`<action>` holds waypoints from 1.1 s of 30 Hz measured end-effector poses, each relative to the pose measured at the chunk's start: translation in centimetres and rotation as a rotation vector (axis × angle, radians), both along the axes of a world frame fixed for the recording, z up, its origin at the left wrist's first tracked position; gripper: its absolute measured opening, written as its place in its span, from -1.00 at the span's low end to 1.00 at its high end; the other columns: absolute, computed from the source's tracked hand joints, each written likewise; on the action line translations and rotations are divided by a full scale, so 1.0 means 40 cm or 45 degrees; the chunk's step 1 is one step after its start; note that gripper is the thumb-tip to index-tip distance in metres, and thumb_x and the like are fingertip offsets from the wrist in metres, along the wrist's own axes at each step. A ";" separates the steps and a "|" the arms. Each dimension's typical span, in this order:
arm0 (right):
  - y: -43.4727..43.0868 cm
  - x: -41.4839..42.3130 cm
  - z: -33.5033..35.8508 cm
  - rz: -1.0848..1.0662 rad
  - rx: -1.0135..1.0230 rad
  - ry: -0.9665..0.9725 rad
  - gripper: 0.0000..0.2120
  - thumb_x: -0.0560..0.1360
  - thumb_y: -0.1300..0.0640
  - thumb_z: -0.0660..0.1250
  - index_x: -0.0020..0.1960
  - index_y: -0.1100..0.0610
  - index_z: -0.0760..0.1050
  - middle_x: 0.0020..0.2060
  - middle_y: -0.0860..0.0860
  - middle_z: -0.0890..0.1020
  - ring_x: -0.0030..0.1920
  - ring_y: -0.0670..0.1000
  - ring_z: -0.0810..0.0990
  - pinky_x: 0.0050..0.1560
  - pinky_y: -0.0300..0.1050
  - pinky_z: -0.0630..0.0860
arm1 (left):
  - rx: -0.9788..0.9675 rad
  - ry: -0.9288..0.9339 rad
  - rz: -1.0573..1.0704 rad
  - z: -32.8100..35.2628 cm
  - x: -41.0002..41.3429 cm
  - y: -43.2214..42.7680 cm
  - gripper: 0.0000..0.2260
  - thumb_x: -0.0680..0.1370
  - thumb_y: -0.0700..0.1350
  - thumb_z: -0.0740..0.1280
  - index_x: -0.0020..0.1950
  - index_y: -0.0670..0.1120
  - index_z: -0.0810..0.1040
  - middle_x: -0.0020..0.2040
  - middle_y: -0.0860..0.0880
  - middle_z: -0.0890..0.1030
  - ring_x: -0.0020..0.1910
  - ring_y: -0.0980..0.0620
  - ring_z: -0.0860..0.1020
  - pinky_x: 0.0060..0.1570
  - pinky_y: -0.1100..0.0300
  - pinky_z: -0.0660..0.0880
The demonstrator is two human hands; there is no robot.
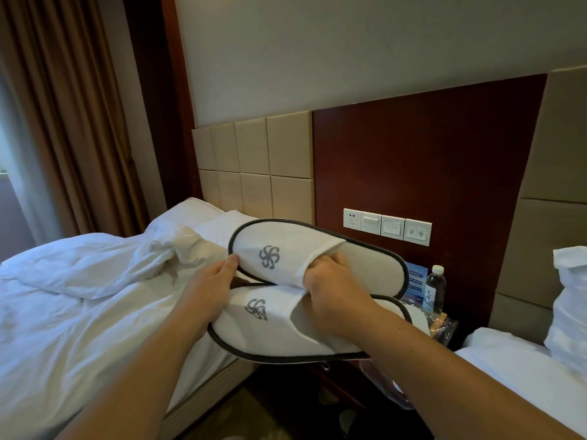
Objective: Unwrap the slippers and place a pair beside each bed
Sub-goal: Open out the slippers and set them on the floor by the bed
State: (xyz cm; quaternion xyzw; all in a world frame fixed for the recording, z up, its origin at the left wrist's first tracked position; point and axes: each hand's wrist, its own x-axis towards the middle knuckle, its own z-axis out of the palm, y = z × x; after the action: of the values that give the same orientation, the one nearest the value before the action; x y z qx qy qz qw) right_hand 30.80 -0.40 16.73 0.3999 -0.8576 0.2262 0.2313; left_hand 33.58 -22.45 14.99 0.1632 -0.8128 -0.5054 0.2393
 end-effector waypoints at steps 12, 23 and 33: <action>-0.050 0.046 0.012 0.008 -0.006 0.199 -0.49 0.39 0.20 0.40 0.34 0.12 0.47 0.20 0.08 0.55 0.10 -0.04 0.16 0.23 -0.10 0.22 | -0.120 0.249 0.112 -0.020 0.053 -0.015 -0.63 0.66 0.14 0.10 -0.14 0.01 0.59 -0.24 0.03 0.64 -0.16 0.07 0.57 -0.26 0.16 0.37; -0.087 0.065 0.018 0.020 0.194 0.328 -0.52 0.41 0.27 0.21 0.32 0.16 0.46 0.19 0.06 0.57 0.21 0.10 0.43 0.26 0.02 0.24 | 0.265 0.189 0.080 -0.084 0.077 -0.027 -0.58 0.66 0.04 0.09 -0.15 -0.11 0.65 -0.18 -0.10 0.71 -0.09 -0.11 0.63 0.04 -0.18 0.52; -0.128 0.084 0.010 0.090 0.060 0.366 -0.70 0.40 0.30 0.22 0.06 0.15 0.61 -0.06 0.04 0.66 -0.01 0.12 0.53 0.05 0.04 0.34 | 0.590 0.186 0.082 -0.102 0.085 -0.081 -0.52 0.52 0.45 0.01 -0.09 0.21 0.59 -0.27 0.14 0.72 -0.11 0.02 0.66 -0.19 0.08 0.53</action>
State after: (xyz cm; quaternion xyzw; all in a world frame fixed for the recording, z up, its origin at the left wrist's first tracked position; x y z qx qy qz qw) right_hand 34.17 -5.51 17.11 0.4633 -0.8061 0.1543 0.3343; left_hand 36.96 -25.70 10.90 0.2025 -0.6502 -0.6808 0.2696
